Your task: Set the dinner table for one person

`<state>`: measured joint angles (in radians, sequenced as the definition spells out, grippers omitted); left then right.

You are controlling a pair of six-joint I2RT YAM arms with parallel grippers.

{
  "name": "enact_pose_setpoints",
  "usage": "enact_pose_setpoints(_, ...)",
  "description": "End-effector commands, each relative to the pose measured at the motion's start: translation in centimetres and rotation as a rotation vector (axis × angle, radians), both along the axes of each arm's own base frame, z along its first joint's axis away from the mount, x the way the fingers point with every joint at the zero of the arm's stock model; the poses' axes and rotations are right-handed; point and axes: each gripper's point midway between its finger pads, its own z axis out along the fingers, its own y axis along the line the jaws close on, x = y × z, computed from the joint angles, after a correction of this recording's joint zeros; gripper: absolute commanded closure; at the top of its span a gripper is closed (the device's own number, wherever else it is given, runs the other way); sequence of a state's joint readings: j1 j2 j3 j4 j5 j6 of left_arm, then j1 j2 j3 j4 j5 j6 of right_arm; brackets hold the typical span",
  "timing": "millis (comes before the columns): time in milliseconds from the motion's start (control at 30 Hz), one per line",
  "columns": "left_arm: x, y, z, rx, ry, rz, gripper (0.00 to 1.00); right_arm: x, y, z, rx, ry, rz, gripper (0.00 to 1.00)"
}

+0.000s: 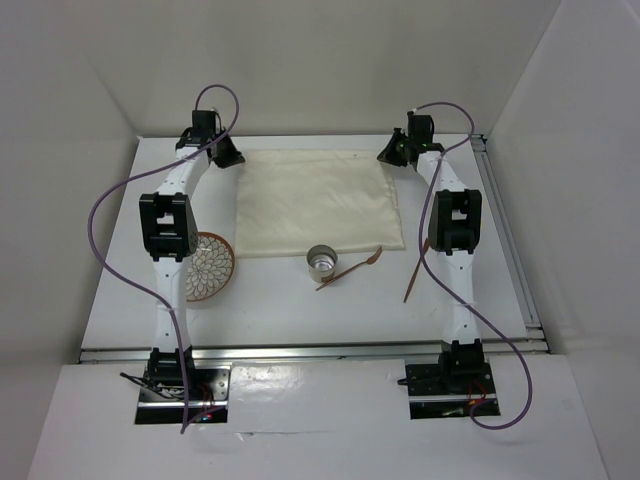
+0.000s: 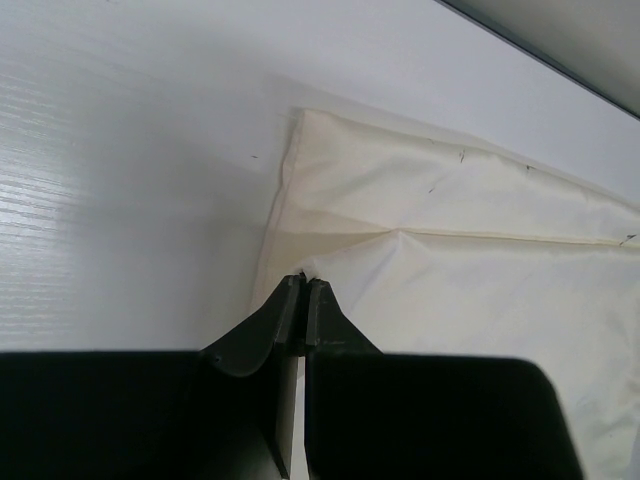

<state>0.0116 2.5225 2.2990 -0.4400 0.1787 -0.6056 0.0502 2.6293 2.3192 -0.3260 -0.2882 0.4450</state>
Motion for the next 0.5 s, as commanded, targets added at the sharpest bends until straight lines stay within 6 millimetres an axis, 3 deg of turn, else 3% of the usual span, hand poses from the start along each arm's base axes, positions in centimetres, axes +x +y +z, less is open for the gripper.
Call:
enact_pose_setpoints(0,0.6,0.0,5.6,-0.009,-0.113,-0.011,1.0,0.8,1.0,1.9,0.004,-0.07,0.028,0.96)
enact_pose_setpoints(167,0.4,0.0,5.8,-0.009,-0.113,-0.011,1.0,0.5,1.0,2.2,0.004,-0.063,0.028,1.0)
enact_pose_setpoints(300,0.0,-0.4,8.6,-0.014,-0.154,-0.036,1.0,0.3,0.4,5.2,-0.006,-0.12,-0.008,1.0)
enact_pose_setpoints(333,-0.3,-0.4,9.6,-0.013,-0.166,-0.036,1.0,-0.1,-0.1,4.7,-0.014,-0.107,-0.038,1.0)
enact_pose_setpoints(367,-0.5,-0.4,9.8,-0.013,-0.166,-0.036,1.0,0.1,-0.2,7.2,-0.016,-0.158,-0.047,1.0)
enact_pose_setpoints(467,-0.6,-0.2,11.3,0.0,-0.193,-0.034,1.0,-0.1,-0.4,9.2,-0.018,-0.188,-0.056,1.0)
